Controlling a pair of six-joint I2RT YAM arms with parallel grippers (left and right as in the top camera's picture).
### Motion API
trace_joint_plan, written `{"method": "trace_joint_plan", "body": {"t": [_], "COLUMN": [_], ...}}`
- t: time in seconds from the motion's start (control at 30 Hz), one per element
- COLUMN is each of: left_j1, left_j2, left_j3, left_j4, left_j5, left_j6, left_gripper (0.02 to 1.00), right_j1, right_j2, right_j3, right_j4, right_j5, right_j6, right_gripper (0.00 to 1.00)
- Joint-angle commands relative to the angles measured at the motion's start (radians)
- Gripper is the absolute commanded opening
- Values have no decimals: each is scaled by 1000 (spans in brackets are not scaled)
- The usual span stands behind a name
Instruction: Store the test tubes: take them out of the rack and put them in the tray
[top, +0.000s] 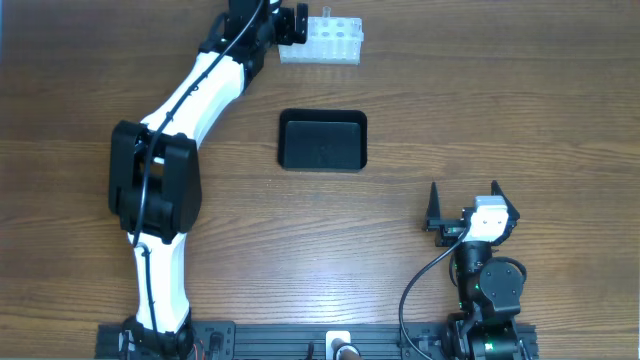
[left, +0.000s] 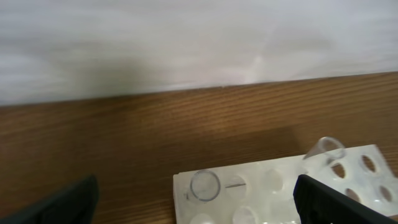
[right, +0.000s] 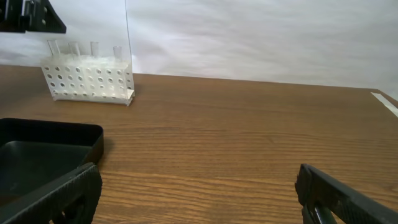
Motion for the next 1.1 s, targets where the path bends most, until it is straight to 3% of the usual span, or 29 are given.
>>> {"method": "trace_joint_plan", "body": {"t": [0.03, 1.1], "left_j1": [2, -10], "left_j2": [51, 80], "left_j3": [42, 42], "left_j4": [7, 60], "left_j5": [-21, -34], "left_j6": [-30, -33], "left_gripper": [993, 544], "right_j1": [-6, -6], "right_j2": [-9, -9], "right_j3": [-6, -6], "right_j4": [-2, -2], "right_j5": [13, 13], "right_j6": [-4, -4], "right_gripper": [993, 991]}}
